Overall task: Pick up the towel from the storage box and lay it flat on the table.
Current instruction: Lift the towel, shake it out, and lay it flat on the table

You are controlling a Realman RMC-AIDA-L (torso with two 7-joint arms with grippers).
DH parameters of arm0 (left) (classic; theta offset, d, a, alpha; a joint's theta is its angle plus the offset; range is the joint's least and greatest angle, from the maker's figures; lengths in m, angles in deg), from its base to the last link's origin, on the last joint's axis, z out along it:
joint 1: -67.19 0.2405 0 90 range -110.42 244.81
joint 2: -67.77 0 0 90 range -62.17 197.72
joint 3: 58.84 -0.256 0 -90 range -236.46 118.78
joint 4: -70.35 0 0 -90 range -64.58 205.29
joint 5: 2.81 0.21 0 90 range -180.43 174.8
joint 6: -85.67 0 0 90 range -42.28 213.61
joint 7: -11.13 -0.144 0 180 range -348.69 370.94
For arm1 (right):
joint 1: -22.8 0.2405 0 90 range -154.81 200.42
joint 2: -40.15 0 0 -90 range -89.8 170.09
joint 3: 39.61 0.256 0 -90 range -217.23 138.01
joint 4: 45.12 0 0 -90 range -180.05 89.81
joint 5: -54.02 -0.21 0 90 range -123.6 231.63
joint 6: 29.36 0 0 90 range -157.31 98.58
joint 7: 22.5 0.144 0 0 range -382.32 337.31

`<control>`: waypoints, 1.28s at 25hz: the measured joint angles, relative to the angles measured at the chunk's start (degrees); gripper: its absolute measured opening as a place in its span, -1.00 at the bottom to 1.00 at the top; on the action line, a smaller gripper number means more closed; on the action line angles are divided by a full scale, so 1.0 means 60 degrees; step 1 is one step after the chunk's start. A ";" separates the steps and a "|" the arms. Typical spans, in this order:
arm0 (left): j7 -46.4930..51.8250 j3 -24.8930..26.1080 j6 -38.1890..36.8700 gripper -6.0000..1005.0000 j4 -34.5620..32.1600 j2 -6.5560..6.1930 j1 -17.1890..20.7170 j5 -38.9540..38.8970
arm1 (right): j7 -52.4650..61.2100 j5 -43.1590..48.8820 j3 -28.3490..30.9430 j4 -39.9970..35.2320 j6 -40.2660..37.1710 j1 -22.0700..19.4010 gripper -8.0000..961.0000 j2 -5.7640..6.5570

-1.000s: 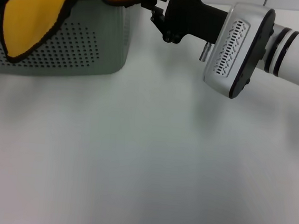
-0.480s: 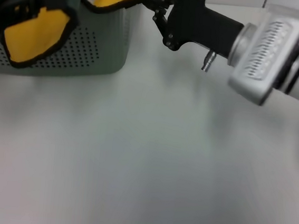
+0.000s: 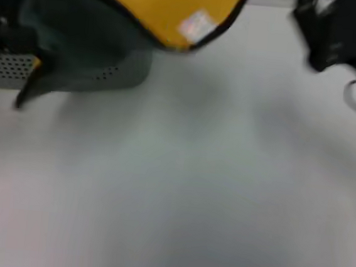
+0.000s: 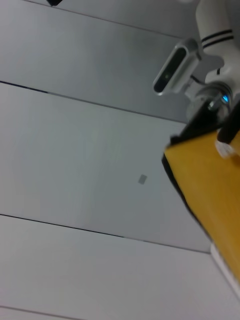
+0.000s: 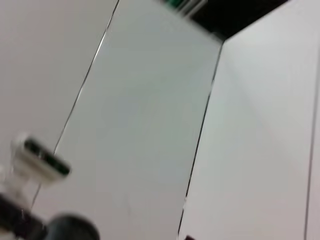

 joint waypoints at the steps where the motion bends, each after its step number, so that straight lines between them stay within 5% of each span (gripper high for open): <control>1: 0.0008 0.0068 0.0002 -0.91 -0.0004 -0.0069 0.0007 -0.0099 | 0.0364 0.0153 0.0258 -0.0298 0.0111 -0.0190 -0.96 0.0004; 9: 0.0597 0.0356 0.0028 -0.90 -0.0081 -0.0365 -0.0305 -0.0107 | 0.3181 0.1265 0.1022 -0.2647 -0.0059 -0.0448 -0.96 -0.0025; 20: 0.0536 0.0302 -0.0007 -0.90 -0.0346 -0.0864 0.0069 -0.1984 | 0.4132 0.1830 0.0903 -0.4842 -0.0384 -0.0884 -0.96 -0.0038; 23: 0.0352 0.0409 0.0026 -0.90 -0.0152 -0.0758 0.0068 -0.1104 | 0.4596 0.2719 0.0856 -0.4595 -0.1328 -0.0843 -0.96 -0.0041; 28: -0.0058 0.1548 0.0050 -0.89 0.0770 -0.0122 -0.0703 0.1636 | 0.5284 0.4038 0.0965 -0.3807 -0.2624 -0.0486 -0.96 -0.0047; 32: -0.0186 0.2172 0.0060 -0.89 0.1271 0.0009 -0.1232 0.2441 | 0.5876 0.4875 0.1572 -0.3937 -0.2810 -0.0215 -0.96 -0.0019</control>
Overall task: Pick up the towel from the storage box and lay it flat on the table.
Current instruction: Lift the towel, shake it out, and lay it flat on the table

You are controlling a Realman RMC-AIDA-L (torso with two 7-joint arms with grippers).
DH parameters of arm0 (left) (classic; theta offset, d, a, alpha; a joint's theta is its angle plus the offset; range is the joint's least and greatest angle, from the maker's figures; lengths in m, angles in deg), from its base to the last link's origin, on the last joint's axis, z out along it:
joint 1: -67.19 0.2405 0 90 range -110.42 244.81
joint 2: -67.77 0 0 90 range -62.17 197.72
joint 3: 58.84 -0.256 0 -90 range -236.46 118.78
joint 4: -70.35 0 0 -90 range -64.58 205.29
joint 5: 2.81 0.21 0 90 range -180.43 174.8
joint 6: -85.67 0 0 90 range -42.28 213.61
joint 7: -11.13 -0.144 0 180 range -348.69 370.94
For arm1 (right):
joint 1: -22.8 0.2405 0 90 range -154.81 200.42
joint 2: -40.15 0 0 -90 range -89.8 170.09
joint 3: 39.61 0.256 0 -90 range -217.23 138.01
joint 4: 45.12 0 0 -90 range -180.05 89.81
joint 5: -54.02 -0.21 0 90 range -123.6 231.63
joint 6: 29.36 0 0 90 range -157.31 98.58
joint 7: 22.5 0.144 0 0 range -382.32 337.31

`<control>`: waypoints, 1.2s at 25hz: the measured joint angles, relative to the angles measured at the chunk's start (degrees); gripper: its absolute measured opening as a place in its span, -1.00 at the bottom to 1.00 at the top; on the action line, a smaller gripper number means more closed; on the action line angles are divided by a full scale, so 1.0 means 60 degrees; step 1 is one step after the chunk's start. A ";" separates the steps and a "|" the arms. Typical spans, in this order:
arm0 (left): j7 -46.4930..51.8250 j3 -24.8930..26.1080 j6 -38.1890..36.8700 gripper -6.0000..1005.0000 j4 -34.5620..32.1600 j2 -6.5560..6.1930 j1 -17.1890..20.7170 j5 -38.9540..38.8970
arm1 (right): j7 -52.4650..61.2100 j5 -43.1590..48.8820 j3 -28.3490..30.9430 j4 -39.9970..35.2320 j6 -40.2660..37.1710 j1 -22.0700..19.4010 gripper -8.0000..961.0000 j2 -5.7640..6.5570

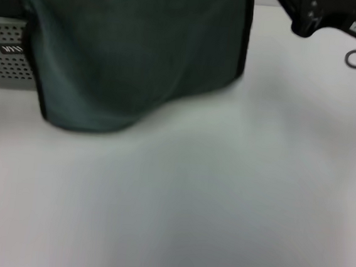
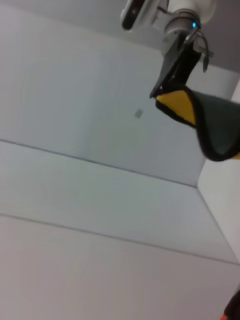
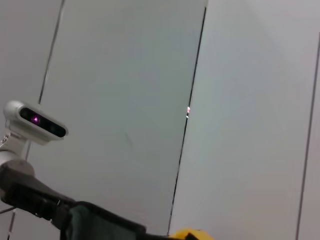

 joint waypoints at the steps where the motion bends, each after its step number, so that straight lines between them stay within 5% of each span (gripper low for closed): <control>1: -0.0044 -0.0001 -0.0005 -0.89 0.0048 0.0000 -0.0064 -0.0012 | 0.0201 0.0135 0.0100 -0.0085 0.0107 0.0004 -0.96 0.0007; 6: -0.0500 -0.1140 -0.0052 -0.89 0.0019 -0.0314 0.0337 -0.0779 | 0.0953 0.0427 0.0098 -0.0735 0.1359 -0.0884 -0.96 -0.0010; 13: -0.0860 -0.3518 -0.0084 -0.88 -0.0517 -0.1412 0.1597 -0.2957 | 0.1031 -0.0043 0.0088 -0.2884 0.2337 -0.3289 -0.96 0.0007; 16: -0.0881 -0.3931 -0.0085 -0.88 -0.1393 -0.1494 0.2057 -0.3012 | 0.1040 -0.0362 0.0145 -0.2836 0.2755 -0.3967 -0.96 -0.0036; 19: -0.0571 -0.3808 -0.0033 -0.88 -0.1961 -0.1017 0.2144 -0.1726 | 0.1036 -0.0004 -0.0445 -0.1355 0.2289 -0.3913 -0.95 -0.0053; 22: -0.0474 -0.2894 -0.0001 -0.88 -0.1277 -0.0136 0.1447 0.0631 | 0.0998 0.0108 -0.0797 -0.0322 0.1975 -0.3598 -0.95 -0.0037; 23: -0.0562 -0.2330 0.0052 -0.88 -0.0793 0.0208 0.0994 0.1816 | 0.0951 0.0136 -0.1051 0.0542 0.1755 -0.3259 -0.95 -0.0031; 24: -0.0674 -0.1772 0.0165 -0.88 -0.0314 0.0490 0.0561 0.2993 | 0.0738 0.0027 -0.1444 0.2741 0.1296 -0.1991 -0.95 -0.0019; 26: -0.0809 -0.1052 0.0600 -0.88 0.0447 0.0761 -0.0130 0.4495 | 0.0632 -0.0053 -0.1483 0.3181 0.1105 -0.1638 -0.95 -0.0017; 30: -0.0822 -0.0809 0.1826 -0.87 0.1292 0.0806 -0.0732 0.5876 | 0.0422 -0.0089 -0.1588 0.3303 0.0267 -0.1149 -0.95 -0.0006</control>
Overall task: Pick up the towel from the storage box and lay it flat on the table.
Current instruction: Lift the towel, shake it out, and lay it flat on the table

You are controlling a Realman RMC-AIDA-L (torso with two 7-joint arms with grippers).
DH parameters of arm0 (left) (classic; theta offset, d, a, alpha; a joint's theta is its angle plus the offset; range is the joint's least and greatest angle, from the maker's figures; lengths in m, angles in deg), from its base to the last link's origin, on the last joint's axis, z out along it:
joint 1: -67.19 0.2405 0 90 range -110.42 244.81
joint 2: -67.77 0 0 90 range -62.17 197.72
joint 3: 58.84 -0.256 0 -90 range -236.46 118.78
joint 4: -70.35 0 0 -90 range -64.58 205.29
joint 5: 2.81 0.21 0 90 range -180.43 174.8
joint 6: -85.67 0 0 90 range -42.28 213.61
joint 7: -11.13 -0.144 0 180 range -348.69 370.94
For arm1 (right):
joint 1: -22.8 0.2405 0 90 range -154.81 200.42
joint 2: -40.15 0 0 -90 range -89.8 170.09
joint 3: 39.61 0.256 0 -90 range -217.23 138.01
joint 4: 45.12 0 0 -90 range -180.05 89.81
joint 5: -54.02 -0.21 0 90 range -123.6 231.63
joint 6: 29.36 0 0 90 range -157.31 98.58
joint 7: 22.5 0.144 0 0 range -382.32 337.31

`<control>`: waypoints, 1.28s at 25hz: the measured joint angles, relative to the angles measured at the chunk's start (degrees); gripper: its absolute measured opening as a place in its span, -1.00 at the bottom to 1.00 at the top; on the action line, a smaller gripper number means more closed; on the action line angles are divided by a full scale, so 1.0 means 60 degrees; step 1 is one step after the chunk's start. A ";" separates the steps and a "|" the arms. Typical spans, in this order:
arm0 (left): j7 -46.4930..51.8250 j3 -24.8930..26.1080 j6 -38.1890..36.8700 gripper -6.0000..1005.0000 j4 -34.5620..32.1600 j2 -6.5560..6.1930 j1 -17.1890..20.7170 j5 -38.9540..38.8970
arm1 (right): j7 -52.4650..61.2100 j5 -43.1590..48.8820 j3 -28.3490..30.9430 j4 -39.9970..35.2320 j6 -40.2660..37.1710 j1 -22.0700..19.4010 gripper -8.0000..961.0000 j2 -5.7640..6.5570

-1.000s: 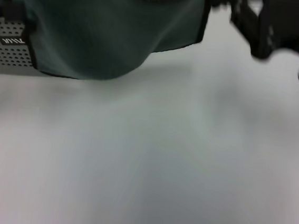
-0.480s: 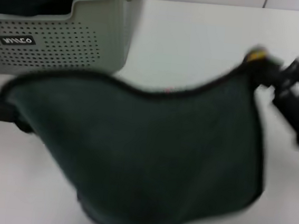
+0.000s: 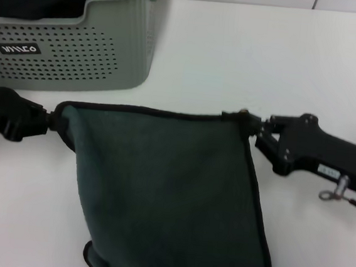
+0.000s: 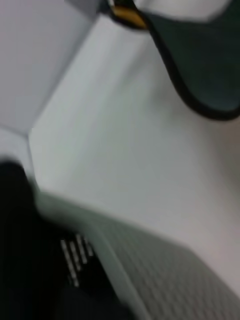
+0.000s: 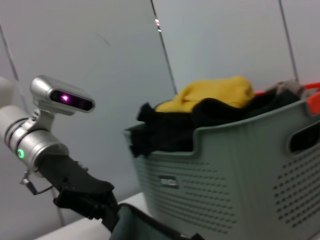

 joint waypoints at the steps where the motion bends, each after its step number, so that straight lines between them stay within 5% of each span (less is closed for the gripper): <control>1: 0.0012 -0.0024 0.0203 -0.87 0.0070 -0.0007 -0.0060 0.0105 | -0.0033 0.0015 -0.0016 -0.0045 -0.0259 0.0062 -0.95 0.0006; 14: 0.0251 -0.0044 0.2123 -0.87 0.0306 -0.0001 -0.0285 0.0608 | -0.0238 0.0414 -0.0183 0.0953 -0.2925 0.1957 -0.95 -0.0056; 22: 0.0062 -0.0125 0.1095 -0.86 0.0278 0.0065 -0.0173 0.0009 | -0.0388 0.0442 0.0135 0.0812 -0.1572 0.1817 -0.94 0.0000; 26: 0.0008 -0.0116 -0.0631 -0.86 -0.0266 0.0110 0.0007 -0.1700 | -0.0469 0.0412 0.1160 0.0199 0.0584 0.1191 -0.94 -0.0020; 27: 0.0370 -0.0238 -0.1013 -0.86 -0.0950 0.0171 0.0274 -0.3266 | -0.0490 0.0386 0.1393 -0.0162 0.0939 0.0965 -0.94 -0.0024; 32: 0.0828 -0.0731 -0.1121 -0.86 -0.1842 0.0094 0.0173 -0.5649 | -0.0901 0.0400 0.2377 -0.3160 0.1265 -0.0037 -0.94 -0.0012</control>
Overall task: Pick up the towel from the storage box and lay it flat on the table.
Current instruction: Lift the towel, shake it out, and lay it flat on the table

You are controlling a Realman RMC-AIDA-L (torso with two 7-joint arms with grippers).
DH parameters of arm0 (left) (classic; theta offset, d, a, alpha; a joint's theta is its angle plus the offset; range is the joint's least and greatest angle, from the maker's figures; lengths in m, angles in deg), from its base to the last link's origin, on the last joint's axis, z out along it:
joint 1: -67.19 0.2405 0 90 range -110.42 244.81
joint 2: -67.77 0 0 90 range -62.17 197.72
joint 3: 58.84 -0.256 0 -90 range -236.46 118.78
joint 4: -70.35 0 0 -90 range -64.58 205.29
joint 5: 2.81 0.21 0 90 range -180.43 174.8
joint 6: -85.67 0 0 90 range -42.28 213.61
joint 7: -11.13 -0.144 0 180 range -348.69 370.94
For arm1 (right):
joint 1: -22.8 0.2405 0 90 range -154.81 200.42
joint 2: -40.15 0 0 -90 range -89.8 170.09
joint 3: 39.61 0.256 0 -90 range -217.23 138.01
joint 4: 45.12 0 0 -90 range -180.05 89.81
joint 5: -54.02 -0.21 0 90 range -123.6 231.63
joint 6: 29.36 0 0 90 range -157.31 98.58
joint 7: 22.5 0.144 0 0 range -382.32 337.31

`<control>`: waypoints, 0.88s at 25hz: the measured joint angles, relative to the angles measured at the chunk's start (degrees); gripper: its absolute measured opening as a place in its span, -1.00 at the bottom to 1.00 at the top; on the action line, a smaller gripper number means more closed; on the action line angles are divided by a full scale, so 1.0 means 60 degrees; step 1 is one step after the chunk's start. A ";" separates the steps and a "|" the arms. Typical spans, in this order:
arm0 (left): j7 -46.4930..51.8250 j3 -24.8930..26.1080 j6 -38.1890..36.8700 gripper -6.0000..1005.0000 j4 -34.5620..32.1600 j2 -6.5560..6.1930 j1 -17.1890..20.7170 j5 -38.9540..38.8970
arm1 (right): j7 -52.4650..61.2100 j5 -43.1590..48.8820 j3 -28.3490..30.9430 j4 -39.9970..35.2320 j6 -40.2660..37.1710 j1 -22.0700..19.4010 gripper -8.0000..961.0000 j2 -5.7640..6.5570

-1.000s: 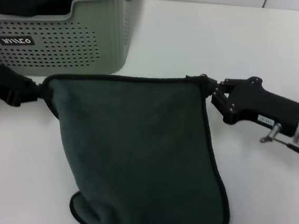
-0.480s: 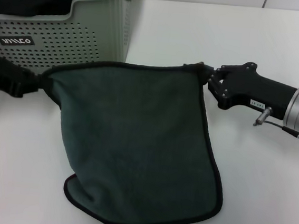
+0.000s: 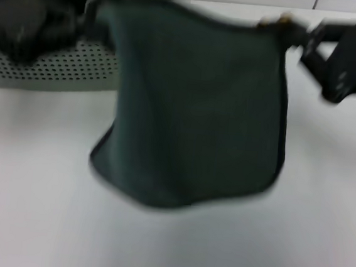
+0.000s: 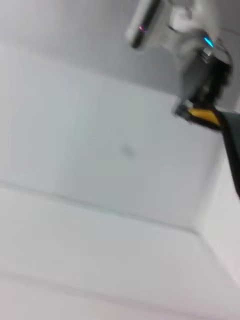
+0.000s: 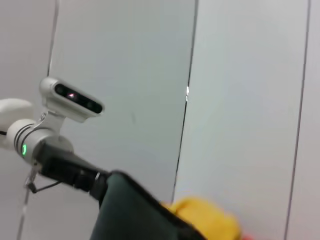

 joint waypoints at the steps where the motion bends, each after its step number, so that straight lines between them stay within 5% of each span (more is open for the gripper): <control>1: 0.0115 -0.0070 -0.0005 -0.86 -0.0089 -0.0055 -0.0149 -0.0418 | 0.0000 0.0000 0.0000 0.0000 0.0000 0.0000 -0.94 0.0000; 5: 0.0611 -0.0161 -0.0104 -0.85 -0.0352 -0.0379 -0.0944 -0.0871 | 0.0241 0.0126 0.0311 -0.1528 -0.0081 -0.0236 -0.94 0.0011; 8: 0.0624 -0.0235 -0.0453 -0.85 -0.0409 -0.0507 -0.0828 -0.0766 | 0.0553 0.0490 -0.0136 -0.2015 -0.0007 -0.0763 -0.94 0.0018; 12: 0.0342 -0.0742 -0.0755 -0.85 -0.0668 -0.0907 0.0418 -0.1274 | 0.0708 0.0794 -0.0944 -0.2766 0.0195 -0.1823 -0.93 0.0015; 15: 0.0268 -0.1479 -0.0760 -0.85 -0.1430 -0.1412 0.1763 -0.2215 | 0.1323 0.0780 -0.0800 -0.4165 0.0468 -0.2608 -0.93 -0.0026; 17: 0.0281 -0.1680 -0.0755 -0.85 -0.1985 -0.1559 0.2402 -0.2514 | 0.1879 0.0804 -0.0608 -0.4826 0.0555 -0.2882 -0.93 -0.0044; 19: 0.0334 -0.1749 -0.0746 -0.85 -0.2414 -0.1477 0.2774 -0.2239 | 0.2279 0.1127 -0.0666 -0.4861 0.0516 -0.2954 -0.93 -0.0080; 22: 0.0320 -0.1695 -0.0682 -0.84 -0.2177 -0.0984 0.2596 -0.0826 | 0.2453 0.1753 -0.1397 -0.3574 -0.0219 -0.2583 -0.93 -0.0110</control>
